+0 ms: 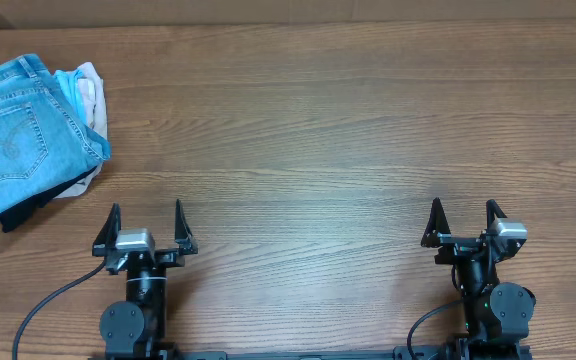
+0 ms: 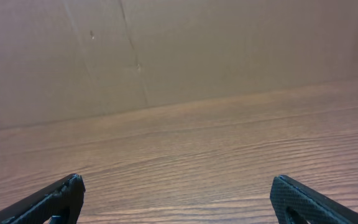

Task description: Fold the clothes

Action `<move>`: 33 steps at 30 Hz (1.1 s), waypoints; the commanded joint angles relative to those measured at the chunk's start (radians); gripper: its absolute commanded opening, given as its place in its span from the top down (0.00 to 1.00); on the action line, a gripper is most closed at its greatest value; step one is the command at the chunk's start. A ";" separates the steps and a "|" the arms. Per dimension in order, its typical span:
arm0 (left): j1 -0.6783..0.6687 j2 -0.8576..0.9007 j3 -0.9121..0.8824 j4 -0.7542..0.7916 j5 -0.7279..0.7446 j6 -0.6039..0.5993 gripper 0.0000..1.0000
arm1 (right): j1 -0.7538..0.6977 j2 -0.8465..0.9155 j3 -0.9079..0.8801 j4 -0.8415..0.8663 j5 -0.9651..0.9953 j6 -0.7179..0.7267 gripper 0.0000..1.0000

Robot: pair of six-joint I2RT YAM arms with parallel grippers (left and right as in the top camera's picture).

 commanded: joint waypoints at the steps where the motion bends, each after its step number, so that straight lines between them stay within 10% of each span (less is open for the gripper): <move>1: 0.010 -0.017 -0.004 -0.085 0.041 0.068 0.00 | 0.000 -0.003 -0.008 0.005 0.001 -0.006 0.00; 33: 0.010 -0.014 -0.003 -0.164 0.100 0.070 0.00 | 0.000 -0.003 -0.008 0.005 0.001 -0.006 0.00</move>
